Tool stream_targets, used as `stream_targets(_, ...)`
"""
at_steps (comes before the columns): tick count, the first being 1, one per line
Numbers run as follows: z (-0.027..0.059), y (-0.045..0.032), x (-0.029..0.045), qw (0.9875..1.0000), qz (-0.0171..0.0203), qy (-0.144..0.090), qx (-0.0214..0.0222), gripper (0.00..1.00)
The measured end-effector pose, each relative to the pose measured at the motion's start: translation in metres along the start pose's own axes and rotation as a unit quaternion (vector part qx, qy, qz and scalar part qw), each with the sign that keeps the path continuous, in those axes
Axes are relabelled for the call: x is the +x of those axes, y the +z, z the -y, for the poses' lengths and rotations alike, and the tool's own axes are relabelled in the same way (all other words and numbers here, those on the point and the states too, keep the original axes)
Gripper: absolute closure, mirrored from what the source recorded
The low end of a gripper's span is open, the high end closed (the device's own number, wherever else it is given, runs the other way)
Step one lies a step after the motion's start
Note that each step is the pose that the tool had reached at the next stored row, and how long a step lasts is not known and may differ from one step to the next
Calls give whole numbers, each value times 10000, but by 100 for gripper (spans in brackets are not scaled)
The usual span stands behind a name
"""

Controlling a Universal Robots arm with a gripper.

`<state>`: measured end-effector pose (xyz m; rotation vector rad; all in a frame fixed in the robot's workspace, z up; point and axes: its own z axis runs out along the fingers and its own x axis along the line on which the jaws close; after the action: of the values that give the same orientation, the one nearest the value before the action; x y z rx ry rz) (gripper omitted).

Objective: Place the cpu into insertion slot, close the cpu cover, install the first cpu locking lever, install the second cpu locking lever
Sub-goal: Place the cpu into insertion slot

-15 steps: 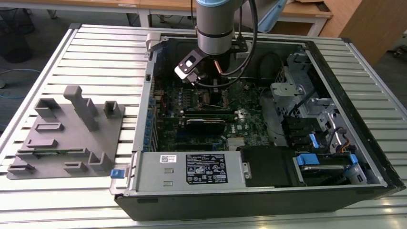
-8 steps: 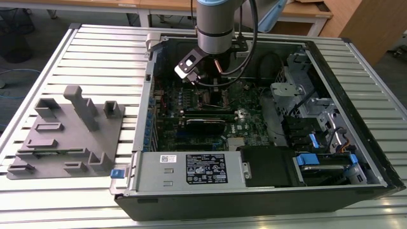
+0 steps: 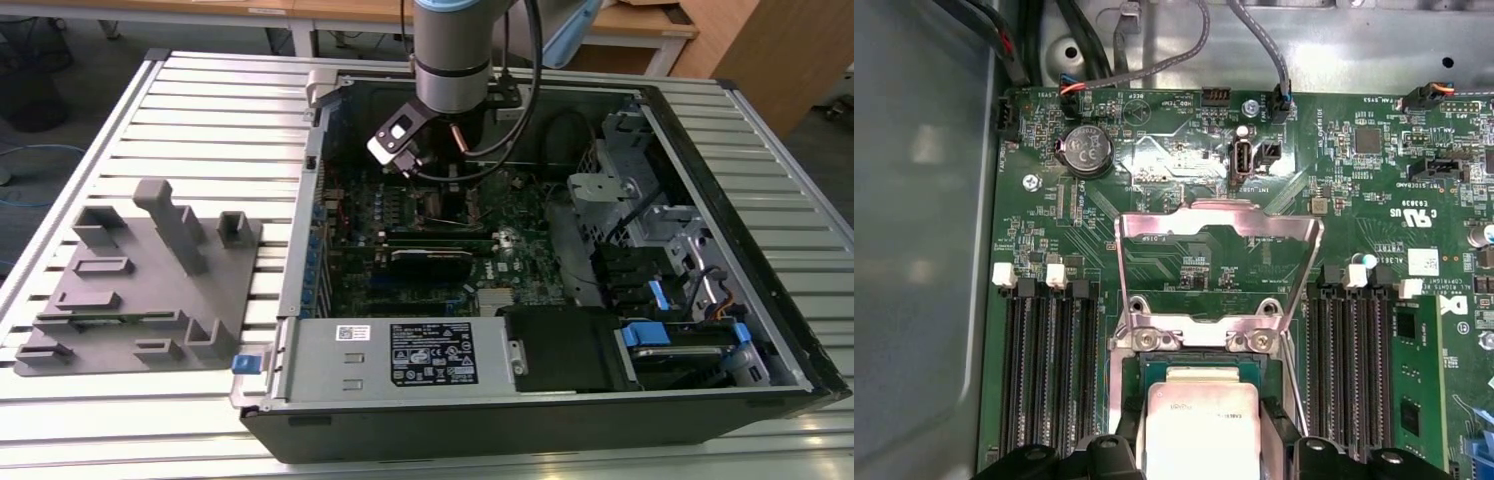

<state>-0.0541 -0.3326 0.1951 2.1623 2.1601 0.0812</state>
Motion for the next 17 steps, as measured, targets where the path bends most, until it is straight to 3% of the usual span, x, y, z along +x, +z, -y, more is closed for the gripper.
stream_targets(17, 4, 46, 1, 10000, 0, 0, 0, 46)
